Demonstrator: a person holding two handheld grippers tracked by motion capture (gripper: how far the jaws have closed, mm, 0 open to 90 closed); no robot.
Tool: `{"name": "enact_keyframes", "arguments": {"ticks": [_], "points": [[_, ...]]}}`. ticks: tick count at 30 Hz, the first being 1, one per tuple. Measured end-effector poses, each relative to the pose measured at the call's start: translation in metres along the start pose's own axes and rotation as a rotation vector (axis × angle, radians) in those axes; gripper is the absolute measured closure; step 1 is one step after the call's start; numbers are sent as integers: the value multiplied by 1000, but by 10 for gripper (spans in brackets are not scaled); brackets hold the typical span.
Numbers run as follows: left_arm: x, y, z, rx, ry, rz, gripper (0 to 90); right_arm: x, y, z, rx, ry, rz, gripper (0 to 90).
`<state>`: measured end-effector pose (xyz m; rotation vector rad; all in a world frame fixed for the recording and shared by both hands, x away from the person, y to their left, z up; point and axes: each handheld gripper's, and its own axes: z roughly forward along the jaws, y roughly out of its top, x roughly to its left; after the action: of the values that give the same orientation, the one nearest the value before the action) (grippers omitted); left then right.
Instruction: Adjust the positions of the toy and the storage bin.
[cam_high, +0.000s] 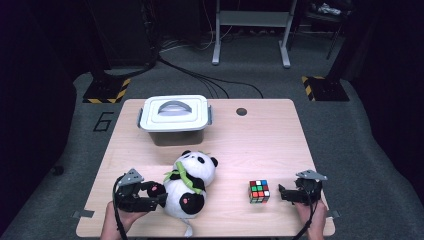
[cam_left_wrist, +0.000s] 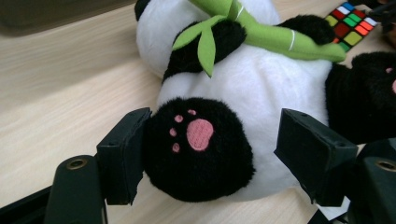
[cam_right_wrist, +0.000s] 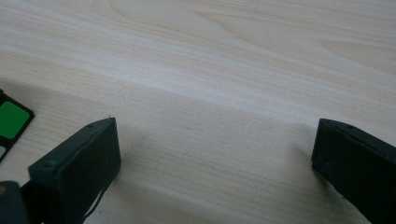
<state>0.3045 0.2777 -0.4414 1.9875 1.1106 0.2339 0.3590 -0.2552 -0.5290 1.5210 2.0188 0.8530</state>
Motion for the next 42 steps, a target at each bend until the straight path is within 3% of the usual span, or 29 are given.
{"name": "enact_keyframes", "arguments": {"ticks": [2,6,11,16,18,21,22,24,32,38,42], "points": [[-2,-4,0,-20,23,-31,287,0,0,0,0,0,0,3],[-5,-5,-5,-28,39,-25,297,0,0,0,0,0,0,3],[-10,2,-12,-41,48,-15,162,0,0,0,0,0,1,3],[-12,-3,-12,-32,86,-37,167,0,0,0,-1,0,1,3],[-9,-7,-9,-21,88,-50,247,0,0,0,0,0,0,3],[-6,-10,-6,-10,90,-56,458,0,0,0,0,0,0,3],[-5,-11,-5,-13,94,-65,458,0,0,0,0,0,0,3],[-1,-12,-5,-9,84,-62,542,0,0,0,0,0,0,3],[22,6,-1,42,27,74,606,0,0,0,0,0,1,3],[41,19,5,57,-15,96,573,0,0,0,-1,0,-1,6],[47,22,8,46,-19,99,563,0,0,0,-2,2,-2,7]]}}
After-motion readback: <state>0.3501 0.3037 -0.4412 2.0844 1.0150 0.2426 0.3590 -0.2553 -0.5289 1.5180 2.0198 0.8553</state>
